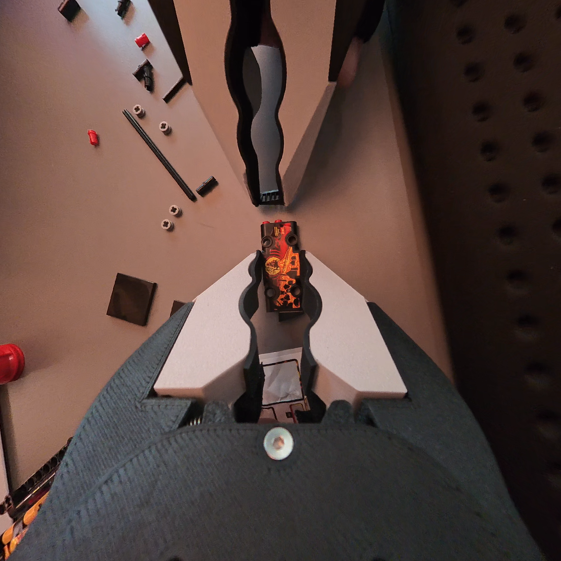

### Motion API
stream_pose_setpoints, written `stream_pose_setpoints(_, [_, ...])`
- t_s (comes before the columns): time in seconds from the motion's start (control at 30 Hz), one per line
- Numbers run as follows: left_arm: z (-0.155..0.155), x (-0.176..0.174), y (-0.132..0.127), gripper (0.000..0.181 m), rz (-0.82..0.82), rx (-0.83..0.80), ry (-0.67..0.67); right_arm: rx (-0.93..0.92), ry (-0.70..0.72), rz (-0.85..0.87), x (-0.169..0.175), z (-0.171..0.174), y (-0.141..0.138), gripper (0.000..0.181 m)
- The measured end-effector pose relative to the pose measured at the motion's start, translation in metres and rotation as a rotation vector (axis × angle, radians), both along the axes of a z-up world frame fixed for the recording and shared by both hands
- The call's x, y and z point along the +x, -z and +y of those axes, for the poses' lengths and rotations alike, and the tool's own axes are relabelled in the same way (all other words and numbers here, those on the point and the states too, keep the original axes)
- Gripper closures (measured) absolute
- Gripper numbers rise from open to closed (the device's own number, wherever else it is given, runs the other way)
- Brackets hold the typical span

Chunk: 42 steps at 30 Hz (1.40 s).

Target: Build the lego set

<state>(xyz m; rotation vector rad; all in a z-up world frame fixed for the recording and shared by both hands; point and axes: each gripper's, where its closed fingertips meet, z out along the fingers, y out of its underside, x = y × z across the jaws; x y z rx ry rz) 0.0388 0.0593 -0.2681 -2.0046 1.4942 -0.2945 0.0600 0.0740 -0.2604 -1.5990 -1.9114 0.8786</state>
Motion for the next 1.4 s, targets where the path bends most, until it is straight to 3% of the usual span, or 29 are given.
stream_pose_setpoints(0.13, [0.003,0.001,-0.005,0.158,-0.055,0.009,-0.016,-0.060,-0.008,0.146,-0.003,-0.002,-0.025,0.168])
stream_pose_setpoints(0.17, [0.004,0.002,-0.010,0.158,-0.085,0.017,-0.022,-0.068,-0.011,0.171,-0.002,-0.002,-0.029,0.169])
stream_pose_setpoints(0.2, [0.006,0.003,-0.016,0.158,-0.116,0.027,-0.030,-0.067,-0.016,0.193,-0.002,-0.001,-0.032,0.181])
stream_pose_setpoints(0.4, [0.009,0.013,-0.045,0.157,-0.294,0.046,-0.036,-0.086,-0.010,0.309,0.000,0.003,-0.053,0.181])
stream_pose_setpoints(0.53, [0.011,-0.002,-0.030,0.157,-0.207,0.024,-0.061,-0.074,0.019,0.268,0.003,0.010,-0.045,0.181])
stream_pose_setpoints(0.8, [0.012,-0.009,-0.020,0.158,-0.140,0.010,-0.078,0.043,0.083,0.075,0.005,0.028,-0.009,0.163])
stream_pose_setpoints(1.03, [0.014,-0.007,-0.020,0.158,-0.135,0.026,-0.079,0.071,0.083,-0.030,0.002,0.037,0.008,0.174])
stream_pose_setpoints(1.17, [0.019,-0.007,-0.018,0.158,-0.090,0.101,-0.083,0.029,0.107,-0.020,0.002,0.037,0.006,0.175])
stream_pose_setpoints(1.4, [0.043,0.001,-0.027,0.157,0.005,0.351,-0.126,-0.231,0.216,0.216,-0.003,0.041,-0.035,0.175])
